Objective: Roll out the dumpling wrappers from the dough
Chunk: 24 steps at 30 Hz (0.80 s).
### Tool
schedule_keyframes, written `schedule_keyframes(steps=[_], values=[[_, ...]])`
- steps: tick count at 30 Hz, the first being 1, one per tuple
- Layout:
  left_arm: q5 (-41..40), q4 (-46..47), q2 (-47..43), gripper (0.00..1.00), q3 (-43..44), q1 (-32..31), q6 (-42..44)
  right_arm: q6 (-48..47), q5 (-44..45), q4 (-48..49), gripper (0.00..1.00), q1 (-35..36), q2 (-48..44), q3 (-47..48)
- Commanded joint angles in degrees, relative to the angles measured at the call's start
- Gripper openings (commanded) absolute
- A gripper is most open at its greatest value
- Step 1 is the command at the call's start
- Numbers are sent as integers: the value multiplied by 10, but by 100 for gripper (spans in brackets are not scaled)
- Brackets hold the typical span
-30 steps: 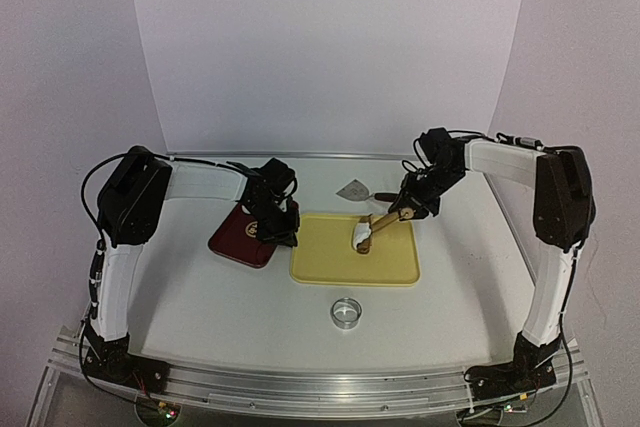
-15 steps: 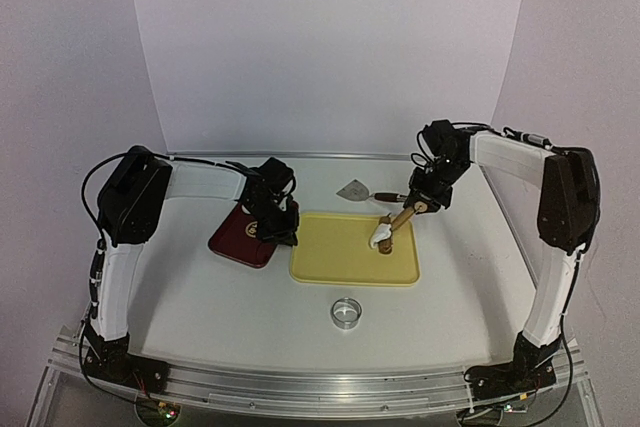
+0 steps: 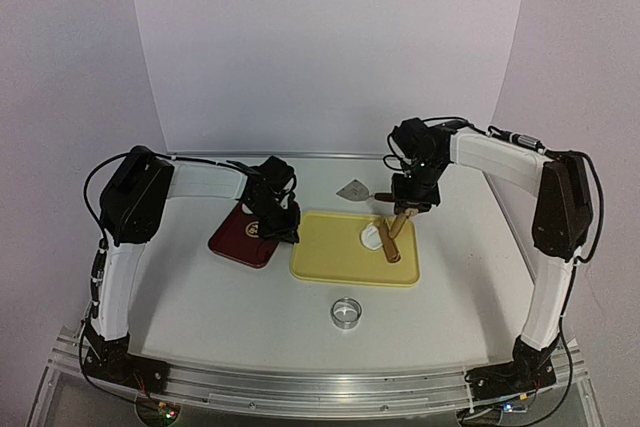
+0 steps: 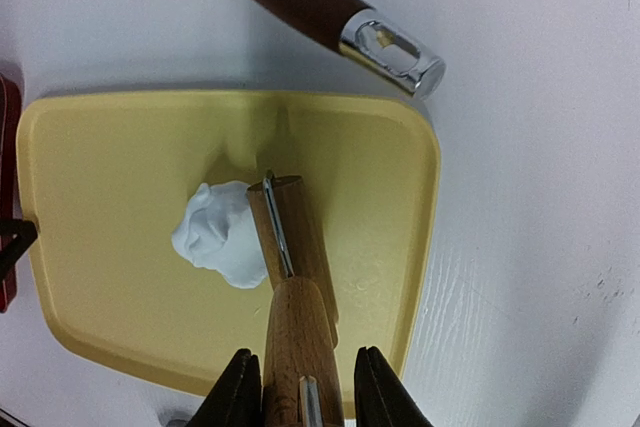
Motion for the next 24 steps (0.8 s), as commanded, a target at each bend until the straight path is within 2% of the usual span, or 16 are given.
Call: schedule_keyframes(steps=[1,5,8,15,20,24], values=[[19,34,-4,0,10,-5,24,-35,26,-37,0,18,-36,16],[38,63,-14,0,-6,-8,51,-33,12,-44,0,19,-53,38],[53,82,-14,0,-13,-11,117,-31,17,-66,0,19,-54,62],[69,57,0,0,2,-11,231,-33,2,-113,0,17,-58,122],[66,43,7,0,15,-11,238,-22,-50,-140,0,7,-53,127],[53,43,6,0,12,-11,216,-4,-128,-131,0,-25,-62,76]])
